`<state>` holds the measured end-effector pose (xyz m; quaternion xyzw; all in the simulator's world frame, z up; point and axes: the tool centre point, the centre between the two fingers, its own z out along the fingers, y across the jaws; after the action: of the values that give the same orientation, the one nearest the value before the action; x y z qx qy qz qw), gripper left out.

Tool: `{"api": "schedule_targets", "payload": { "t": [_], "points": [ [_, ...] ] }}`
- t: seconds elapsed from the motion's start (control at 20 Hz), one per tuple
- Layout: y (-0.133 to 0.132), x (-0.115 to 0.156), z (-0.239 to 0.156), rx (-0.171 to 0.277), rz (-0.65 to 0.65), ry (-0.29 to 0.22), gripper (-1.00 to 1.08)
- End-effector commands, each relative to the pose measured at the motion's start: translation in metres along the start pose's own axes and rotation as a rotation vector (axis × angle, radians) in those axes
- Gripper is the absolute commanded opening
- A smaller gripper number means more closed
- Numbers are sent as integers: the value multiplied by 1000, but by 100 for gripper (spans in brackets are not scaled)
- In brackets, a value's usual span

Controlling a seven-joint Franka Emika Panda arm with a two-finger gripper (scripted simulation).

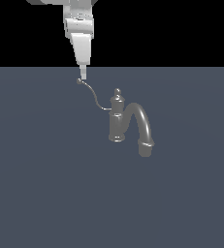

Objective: Turn on the faucet by rotating a designated handle.

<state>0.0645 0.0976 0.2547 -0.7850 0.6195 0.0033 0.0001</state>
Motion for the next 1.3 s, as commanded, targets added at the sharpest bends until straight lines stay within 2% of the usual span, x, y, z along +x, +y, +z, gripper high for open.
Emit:
{"api": "schedule_targets", "payload": {
  "t": [0.0,0.5,1.25],
  "points": [
    [-5,-1,6,3,24,3,-100],
    [-9,-3,13,4,43,5,-100],
    [34,-4,13,4,43,5,-100]
  ]
}}
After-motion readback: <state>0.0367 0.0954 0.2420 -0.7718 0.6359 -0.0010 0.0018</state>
